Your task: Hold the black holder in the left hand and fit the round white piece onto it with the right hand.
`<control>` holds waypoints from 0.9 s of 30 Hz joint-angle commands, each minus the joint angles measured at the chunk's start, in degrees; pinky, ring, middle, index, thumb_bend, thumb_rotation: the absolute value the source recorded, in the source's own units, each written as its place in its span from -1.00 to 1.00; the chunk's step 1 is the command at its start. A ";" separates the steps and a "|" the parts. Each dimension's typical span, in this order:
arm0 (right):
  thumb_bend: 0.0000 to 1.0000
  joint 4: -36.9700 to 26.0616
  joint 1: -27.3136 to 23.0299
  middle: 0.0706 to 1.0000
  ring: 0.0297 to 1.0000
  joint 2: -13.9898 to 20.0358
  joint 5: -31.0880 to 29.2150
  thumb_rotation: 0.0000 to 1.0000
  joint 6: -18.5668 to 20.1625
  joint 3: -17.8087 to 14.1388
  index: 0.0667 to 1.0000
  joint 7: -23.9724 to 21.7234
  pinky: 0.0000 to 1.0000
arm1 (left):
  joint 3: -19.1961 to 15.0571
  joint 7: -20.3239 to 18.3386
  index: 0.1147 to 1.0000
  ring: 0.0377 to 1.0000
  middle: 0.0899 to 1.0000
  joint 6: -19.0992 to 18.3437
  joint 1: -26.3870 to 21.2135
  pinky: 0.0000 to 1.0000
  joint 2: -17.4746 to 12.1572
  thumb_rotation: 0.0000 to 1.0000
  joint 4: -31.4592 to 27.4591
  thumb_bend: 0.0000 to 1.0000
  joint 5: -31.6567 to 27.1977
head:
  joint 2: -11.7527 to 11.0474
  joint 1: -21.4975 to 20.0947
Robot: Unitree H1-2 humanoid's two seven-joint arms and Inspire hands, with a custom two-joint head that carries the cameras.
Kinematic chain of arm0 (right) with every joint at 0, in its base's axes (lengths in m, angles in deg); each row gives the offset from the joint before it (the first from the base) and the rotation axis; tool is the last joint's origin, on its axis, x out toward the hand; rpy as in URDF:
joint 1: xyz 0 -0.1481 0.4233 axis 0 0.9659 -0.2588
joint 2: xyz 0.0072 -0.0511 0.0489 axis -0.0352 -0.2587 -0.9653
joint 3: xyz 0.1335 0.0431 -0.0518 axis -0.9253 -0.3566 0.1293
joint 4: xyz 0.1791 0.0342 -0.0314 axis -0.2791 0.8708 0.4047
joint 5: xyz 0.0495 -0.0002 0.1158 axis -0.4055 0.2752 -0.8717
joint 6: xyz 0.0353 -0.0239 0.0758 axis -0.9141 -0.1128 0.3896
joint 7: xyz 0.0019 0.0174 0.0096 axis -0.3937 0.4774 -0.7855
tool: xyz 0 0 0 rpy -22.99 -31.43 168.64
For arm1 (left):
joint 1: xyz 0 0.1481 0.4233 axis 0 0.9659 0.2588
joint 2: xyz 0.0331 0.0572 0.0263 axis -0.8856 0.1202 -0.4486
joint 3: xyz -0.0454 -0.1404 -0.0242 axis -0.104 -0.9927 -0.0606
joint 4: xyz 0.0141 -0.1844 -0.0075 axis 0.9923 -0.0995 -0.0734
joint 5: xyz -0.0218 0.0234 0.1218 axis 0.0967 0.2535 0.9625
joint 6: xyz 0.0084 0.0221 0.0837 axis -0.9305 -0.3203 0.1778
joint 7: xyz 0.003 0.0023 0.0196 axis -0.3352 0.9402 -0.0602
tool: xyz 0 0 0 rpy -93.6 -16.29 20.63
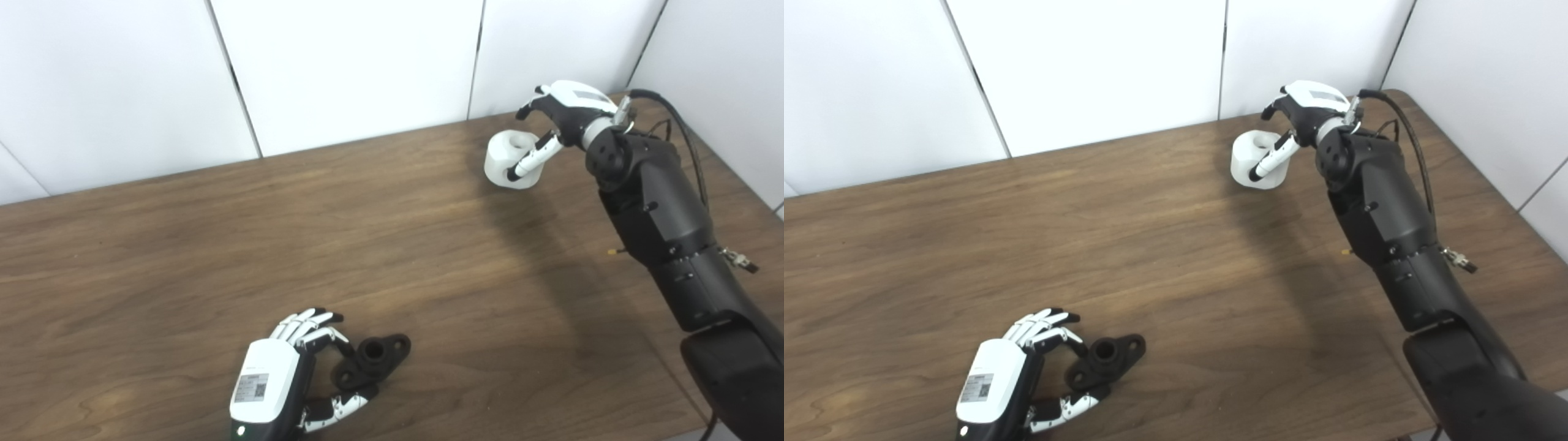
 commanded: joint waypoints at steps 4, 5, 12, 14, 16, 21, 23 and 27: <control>1.00 -0.23 -3.45 1.00 1.00 1.69 -0.68 -0.27 0.04 0.49 0.54 1.18 1.00 | 0.43 -3.33 -0.15 0.67 0.51 -1.23 2.22 0.64 -2.06 -0.91 3.99 0.03 1.98 | 0.11 0.20; 0.98 -0.07 -3.51 1.00 1.00 1.86 -1.06 -0.26 0.02 0.87 0.53 1.08 1.00 | 0.49 -3.05 -0.15 0.67 0.51 -1.04 2.17 0.64 -2.15 -0.91 4.11 0.03 2.22 | 0.11 0.20; 0.94 0.87 -3.77 1.00 1.00 2.49 -2.91 -0.29 -0.11 2.84 0.45 2.41 1.00 | 0.53 -2.16 -0.16 0.66 0.50 -0.55 2.18 0.62 -2.25 -0.91 4.38 0.04 2.54 | 0.27 0.29; 0.92 1.06 -3.76 1.00 1.00 2.57 -3.55 -0.30 -0.27 3.16 0.43 3.08 1.00 | 0.54 -2.29 -0.16 0.66 0.50 -0.67 2.16 0.62 -2.23 -0.91 4.27 0.04 2.62 | 0.36 0.36; 0.91 1.23 -3.77 1.00 1.00 2.72 -3.97 -0.31 -0.42 3.48 0.41 3.52 1.00 | 0.57 -2.30 -0.16 0.65 0.50 -0.73 2.12 0.62 -2.22 -0.91 4.28 0.04 2.76 | 0.35 0.46; 0.83 1.47 -3.73 0.97 1.00 3.26 -4.59 -0.32 -0.82 4.38 0.37 4.59 1.00 | 0.64 -2.66 -0.16 0.66 0.50 -0.84 2.14 0.61 -2.18 -0.91 4.06 0.04 2.85 | 0.35 0.46; 0.79 1.46 -3.64 0.96 1.00 3.28 -4.88 -0.36 -0.79 4.43 0.34 5.23 1.00 | 0.69 -2.64 -0.16 0.65 0.49 -0.77 2.13 0.60 -2.17 -0.91 3.98 0.04 2.92 | 0.35 0.46; 0.75 1.76 -3.61 0.92 1.00 3.62 -5.24 -0.40 -1.24 4.87 0.29 6.61 1.00 | 0.61 -2.70 -0.16 0.64 0.49 -0.94 2.20 0.60 -1.98 -0.91 3.87 0.04 2.78 | 0.35 0.46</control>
